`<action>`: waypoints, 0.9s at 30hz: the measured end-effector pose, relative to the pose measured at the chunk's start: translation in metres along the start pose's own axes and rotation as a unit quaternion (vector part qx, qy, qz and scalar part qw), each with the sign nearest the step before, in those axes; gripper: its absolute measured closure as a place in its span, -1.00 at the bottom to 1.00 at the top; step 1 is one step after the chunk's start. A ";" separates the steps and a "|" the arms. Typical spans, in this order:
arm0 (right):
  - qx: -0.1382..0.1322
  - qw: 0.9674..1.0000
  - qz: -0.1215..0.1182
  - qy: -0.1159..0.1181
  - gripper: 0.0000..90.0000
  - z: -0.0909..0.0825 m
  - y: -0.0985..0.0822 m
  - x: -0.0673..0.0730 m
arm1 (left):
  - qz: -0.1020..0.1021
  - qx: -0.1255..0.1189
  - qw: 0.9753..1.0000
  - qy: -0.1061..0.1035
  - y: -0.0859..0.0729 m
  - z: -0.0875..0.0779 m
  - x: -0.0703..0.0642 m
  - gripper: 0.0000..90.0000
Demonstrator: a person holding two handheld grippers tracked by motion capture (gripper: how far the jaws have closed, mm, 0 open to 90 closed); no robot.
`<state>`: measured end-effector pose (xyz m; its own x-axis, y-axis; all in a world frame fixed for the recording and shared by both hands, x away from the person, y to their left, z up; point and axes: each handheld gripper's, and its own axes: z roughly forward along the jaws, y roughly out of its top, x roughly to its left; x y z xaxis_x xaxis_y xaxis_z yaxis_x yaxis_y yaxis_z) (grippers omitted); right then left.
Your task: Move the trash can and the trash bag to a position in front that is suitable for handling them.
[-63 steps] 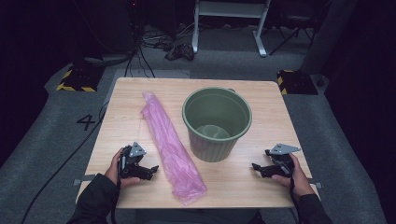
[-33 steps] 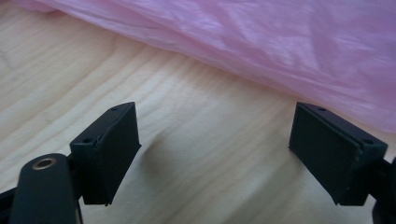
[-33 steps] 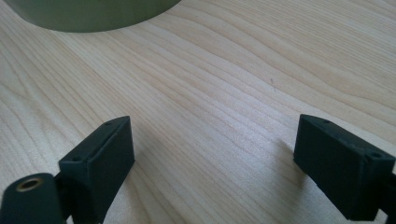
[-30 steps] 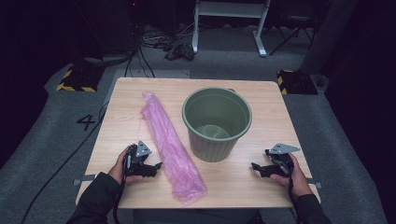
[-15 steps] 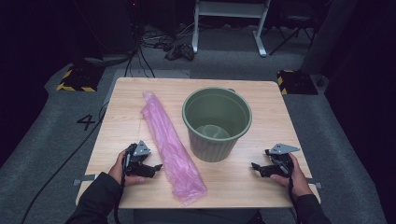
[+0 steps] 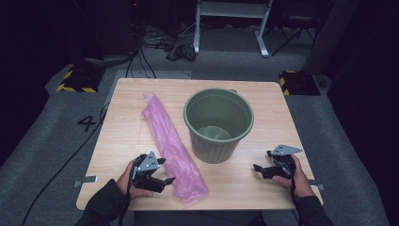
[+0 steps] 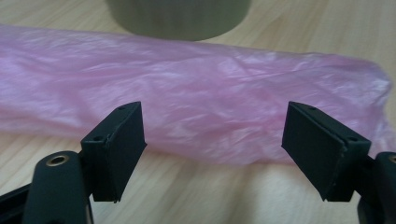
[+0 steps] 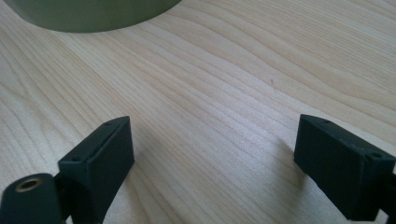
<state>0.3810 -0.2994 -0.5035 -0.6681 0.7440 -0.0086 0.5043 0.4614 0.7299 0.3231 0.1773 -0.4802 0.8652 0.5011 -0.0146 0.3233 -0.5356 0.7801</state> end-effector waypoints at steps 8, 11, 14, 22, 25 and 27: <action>0.000 1.000 0.000 0.000 -0.74 0.000 0.000 0.000 | 0.022 0.012 0.999 -0.023 0.005 0.017 -0.013 -0.46; 0.000 1.000 0.000 0.000 -0.74 0.000 0.000 0.000 | 0.021 0.016 0.999 -0.030 0.005 0.023 -0.016 -0.46; 0.000 1.000 0.000 0.000 -0.74 0.000 0.000 0.000 | 0.024 0.019 0.999 -0.031 0.006 0.027 -0.017 -0.47; 0.000 1.000 0.000 0.000 -0.74 0.000 0.000 0.000 | 0.026 0.030 0.999 -0.036 0.009 0.040 -0.020 -0.47; 0.000 1.000 0.000 0.000 -0.74 0.000 0.000 0.000 | 0.031 0.036 0.998 -0.034 0.010 0.043 -0.021 -0.47; 0.000 1.000 0.000 0.000 -0.74 0.000 0.000 0.000 | 0.032 0.037 0.998 -0.032 0.011 0.046 -0.022 -0.47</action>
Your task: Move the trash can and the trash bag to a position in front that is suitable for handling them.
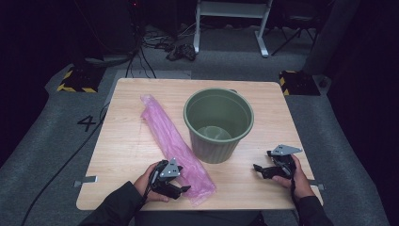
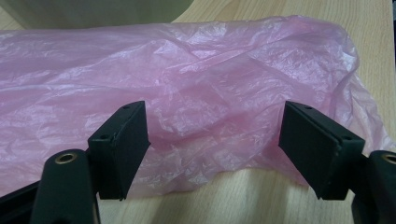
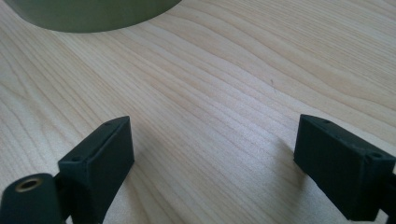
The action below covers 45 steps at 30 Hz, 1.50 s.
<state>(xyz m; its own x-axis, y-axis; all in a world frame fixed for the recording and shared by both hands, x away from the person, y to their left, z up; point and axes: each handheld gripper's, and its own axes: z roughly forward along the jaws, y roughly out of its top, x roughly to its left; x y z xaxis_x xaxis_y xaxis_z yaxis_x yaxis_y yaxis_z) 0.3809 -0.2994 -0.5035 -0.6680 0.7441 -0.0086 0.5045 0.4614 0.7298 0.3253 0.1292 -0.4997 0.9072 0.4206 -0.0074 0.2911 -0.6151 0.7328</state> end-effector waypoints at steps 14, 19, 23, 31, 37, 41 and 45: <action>0.000 1.000 0.000 0.000 -0.74 0.000 0.000 0.000 | 0.000 0.007 1.000 0.019 0.009 0.012 0.001 -0.43; 0.000 1.000 0.000 0.000 -0.74 0.000 0.000 0.000 | 0.003 0.007 1.000 0.020 0.016 0.020 -0.003 -0.43; 0.000 1.000 0.000 0.000 -0.74 0.000 0.000 0.000 | 0.009 0.006 1.000 0.021 0.023 0.028 -0.007 -0.43; 0.000 1.000 0.000 0.000 -0.74 0.000 0.000 0.000 | 0.018 0.004 0.999 0.031 0.039 0.045 -0.014 -0.45; 0.000 1.000 0.000 0.000 -0.74 0.000 0.000 0.000 | 0.026 0.005 0.999 0.039 0.049 0.054 -0.017 -0.46; 0.000 1.000 0.000 -0.001 -0.74 0.000 0.000 0.000 | 0.042 0.007 0.999 0.031 0.050 0.050 -0.021 -0.49; 0.000 1.000 0.001 -0.001 -0.74 0.000 0.000 0.000 | 0.040 -0.005 0.999 0.024 0.049 0.034 -0.019 -0.52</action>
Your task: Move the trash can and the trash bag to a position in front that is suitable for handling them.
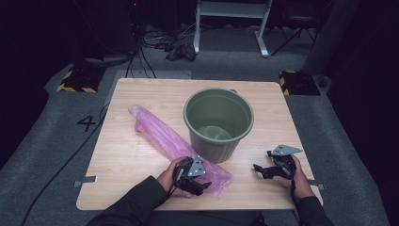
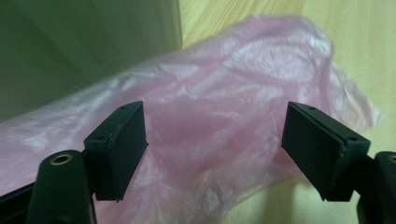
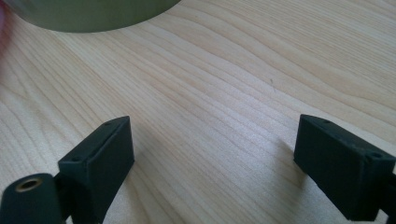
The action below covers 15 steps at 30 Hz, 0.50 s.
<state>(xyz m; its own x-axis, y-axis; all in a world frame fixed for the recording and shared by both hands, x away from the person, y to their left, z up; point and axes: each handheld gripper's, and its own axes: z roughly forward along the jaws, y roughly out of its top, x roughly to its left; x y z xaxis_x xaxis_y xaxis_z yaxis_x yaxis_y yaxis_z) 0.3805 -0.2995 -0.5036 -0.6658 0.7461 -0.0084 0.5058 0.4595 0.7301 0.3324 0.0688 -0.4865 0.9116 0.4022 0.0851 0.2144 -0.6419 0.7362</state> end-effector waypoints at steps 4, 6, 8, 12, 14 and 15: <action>0.000 1.000 0.000 0.000 -0.74 0.000 0.000 0.000 | -0.006 -0.021 1.000 0.005 -0.005 -0.022 0.008 -0.56; 0.000 1.000 0.000 0.000 -0.74 0.000 0.000 0.000 | -0.020 -0.031 0.999 0.006 -0.009 -0.035 0.014 -0.56; 0.000 1.000 0.000 0.000 -0.74 0.000 0.000 0.000 | -0.035 -0.045 0.998 0.018 -0.014 -0.049 0.020 -0.55; 0.000 1.000 0.000 0.000 -0.74 0.000 0.000 0.000 | -0.043 -0.051 0.997 0.045 -0.023 -0.067 0.032 -0.55; 0.000 1.000 0.001 0.000 -0.74 0.000 0.000 0.000 | -0.044 -0.047 0.996 0.062 -0.027 -0.071 0.041 -0.55; 0.000 1.000 0.001 0.000 -0.74 0.000 0.000 0.000 | -0.052 -0.045 0.995 0.069 -0.031 -0.072 0.049 -0.55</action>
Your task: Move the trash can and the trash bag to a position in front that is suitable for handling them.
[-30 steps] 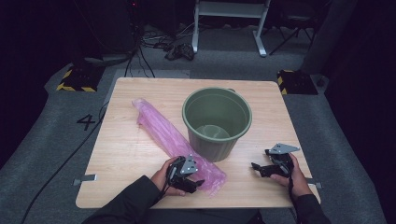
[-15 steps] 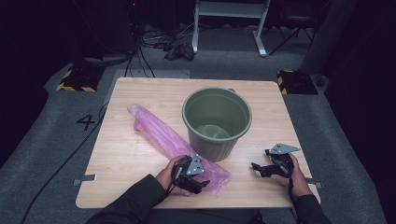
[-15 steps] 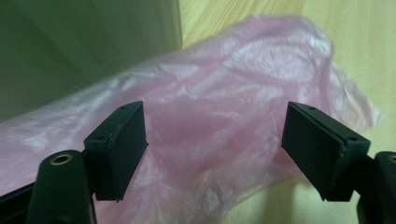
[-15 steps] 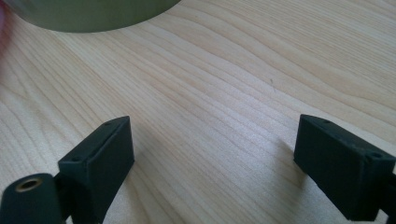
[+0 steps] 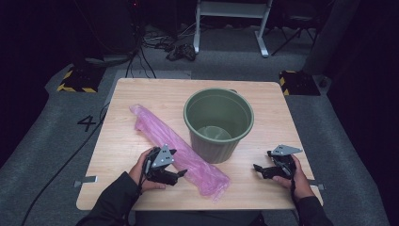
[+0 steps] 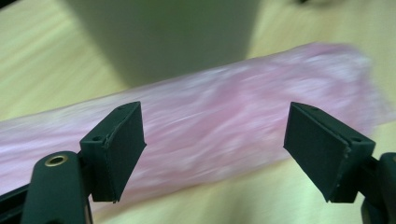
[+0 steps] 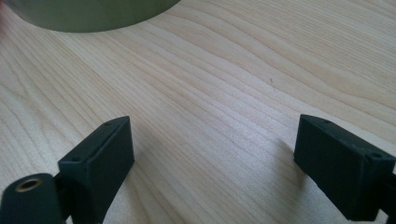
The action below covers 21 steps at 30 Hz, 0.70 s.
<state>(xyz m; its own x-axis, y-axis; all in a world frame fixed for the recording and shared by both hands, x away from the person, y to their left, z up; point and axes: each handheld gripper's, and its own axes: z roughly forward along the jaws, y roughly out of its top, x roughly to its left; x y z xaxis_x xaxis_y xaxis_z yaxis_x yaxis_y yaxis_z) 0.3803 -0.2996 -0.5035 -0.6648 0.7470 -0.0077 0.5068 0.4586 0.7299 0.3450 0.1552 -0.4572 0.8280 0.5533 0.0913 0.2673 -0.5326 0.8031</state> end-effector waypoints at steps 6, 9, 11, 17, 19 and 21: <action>0.000 1.000 -0.001 0.001 -0.74 0.000 0.000 0.000 | -0.025 -0.017 0.999 0.015 -0.006 0.005 0.037 -0.56; 0.000 1.000 -0.001 0.000 -0.74 0.000 0.000 0.000 | -0.022 -0.021 0.999 0.018 -0.005 0.010 0.048 -0.56; 0.000 1.000 -0.001 0.000 -0.74 0.000 0.000 0.000 | -0.017 -0.019 0.999 0.029 -0.006 0.015 0.054 -0.51; 0.000 1.000 0.000 -0.001 -0.74 0.000 0.000 0.000 | -0.054 0.024 0.998 0.031 -0.014 0.032 0.080 -0.31; 0.000 1.000 0.000 -0.001 -0.74 0.000 0.000 0.000 | -0.060 0.028 0.997 0.027 -0.018 0.034 0.085 -0.19; 0.000 1.000 0.000 -0.001 -0.74 0.000 0.000 0.000 | -0.062 0.042 0.997 0.025 -0.021 0.037 0.086 -0.13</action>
<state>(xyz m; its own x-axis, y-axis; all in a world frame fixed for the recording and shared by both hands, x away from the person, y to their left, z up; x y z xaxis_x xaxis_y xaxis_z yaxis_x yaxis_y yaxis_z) 0.3802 -0.2996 -0.5035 -0.6640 0.7477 -0.0089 0.5069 0.4588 0.7297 0.4287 0.1903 -0.4874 0.7618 0.6474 0.0255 0.4070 -0.5088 0.7586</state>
